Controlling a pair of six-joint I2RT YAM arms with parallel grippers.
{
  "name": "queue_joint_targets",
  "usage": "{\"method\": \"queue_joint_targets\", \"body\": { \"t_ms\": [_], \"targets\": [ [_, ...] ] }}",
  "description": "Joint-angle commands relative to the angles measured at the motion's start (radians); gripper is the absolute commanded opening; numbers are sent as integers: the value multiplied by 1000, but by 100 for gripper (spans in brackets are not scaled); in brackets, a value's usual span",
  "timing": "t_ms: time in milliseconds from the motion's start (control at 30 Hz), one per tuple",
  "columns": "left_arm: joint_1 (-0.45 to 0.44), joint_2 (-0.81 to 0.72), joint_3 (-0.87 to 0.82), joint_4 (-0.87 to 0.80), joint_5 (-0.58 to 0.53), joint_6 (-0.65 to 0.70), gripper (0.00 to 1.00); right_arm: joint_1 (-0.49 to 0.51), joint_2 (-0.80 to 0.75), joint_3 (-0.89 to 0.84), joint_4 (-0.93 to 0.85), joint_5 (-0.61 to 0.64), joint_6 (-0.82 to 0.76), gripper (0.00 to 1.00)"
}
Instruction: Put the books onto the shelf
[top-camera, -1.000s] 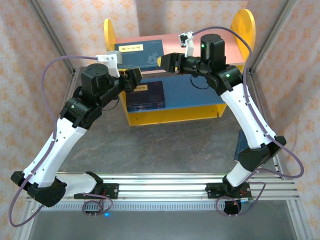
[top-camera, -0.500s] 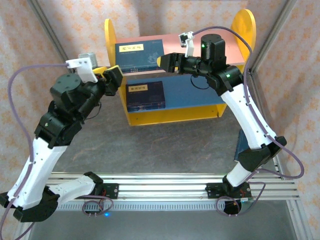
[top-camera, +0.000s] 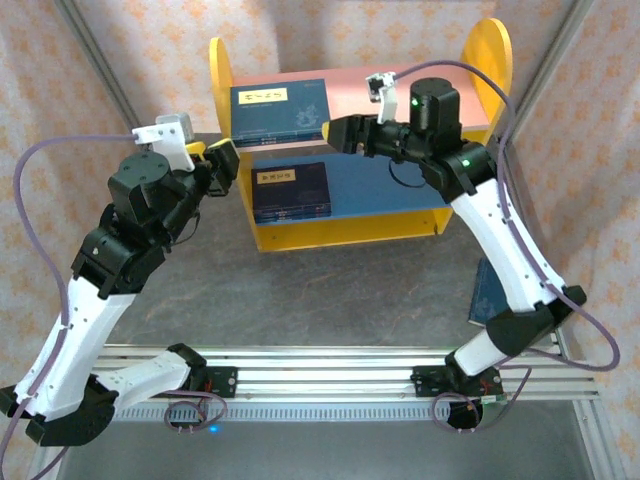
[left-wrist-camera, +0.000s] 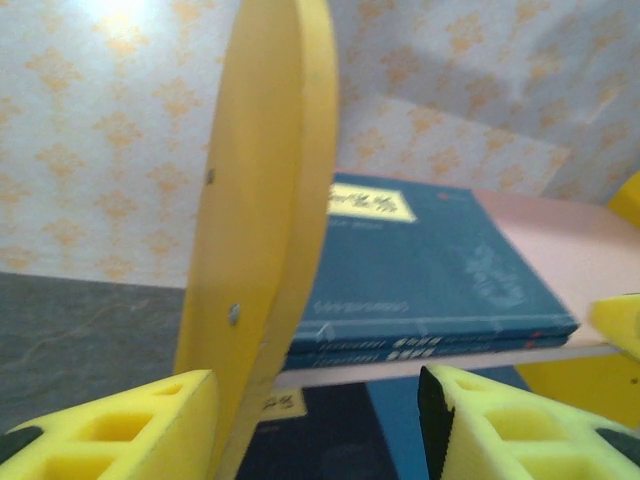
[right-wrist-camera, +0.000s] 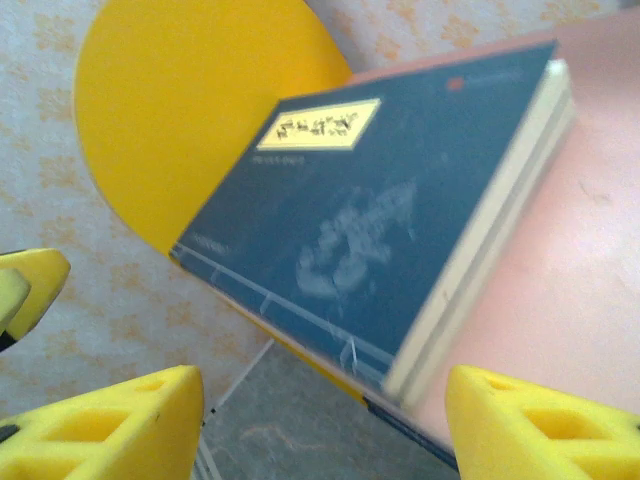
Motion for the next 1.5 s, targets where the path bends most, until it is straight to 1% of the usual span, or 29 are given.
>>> {"method": "queue_joint_targets", "body": {
  "t_ms": [0,100,167,233,267,333,400,500,567,633,700,833,933,1000,1033,1200,1333,1467],
  "targets": [
    [-8,-53,-68,-40,-91,22,56,-11,-83,-88,-133,124,-45,65],
    [-9,-87,-149,-42,-89,6,56,-11,-185,-194,-211,269,-55,65],
    [-8,-120,-242,-4,-56,-5,56,-13,-265,-308,-255,394,-34,66],
    [-9,-152,-345,50,-25,-13,56,-23,-318,-411,-296,477,2,66],
    [-9,-168,-405,86,3,-16,57,-35,-364,-467,-316,506,33,66],
    [-8,-199,-504,144,42,-25,58,-68,-397,-559,-343,552,79,67],
    [-7,-222,-585,195,67,-49,59,-127,-415,-649,-350,590,139,67],
    [-7,-247,-668,249,119,-85,60,-267,-426,-804,-273,585,233,67],
    [-6,-256,-713,291,174,-120,60,-384,-422,-908,-185,565,302,66],
    [1,-260,-737,320,229,-156,61,-472,-412,-988,-112,589,349,66],
    [3,-261,-749,330,253,-182,61,-529,-388,-1025,-85,624,364,66],
    [4,-261,-771,341,261,-201,62,-605,-349,-1034,-134,710,342,71],
    [6,-257,-771,339,267,-195,62,-668,-340,-1063,-139,689,318,77],
    [7,-254,-770,340,270,-190,62,-693,-329,-1086,-129,643,313,79],
    [8,-250,-767,338,269,-188,62,-694,-299,-1094,-129,633,312,79],
    [9,-244,-748,312,283,-179,62,-713,-252,-1123,-126,635,318,84],
    [9,-254,-762,306,280,-186,63,-726,-222,-1129,-123,625,304,87],
    [9,-239,-758,289,296,-200,64,-727,-165,-1126,-125,569,263,87]
  ]
}}
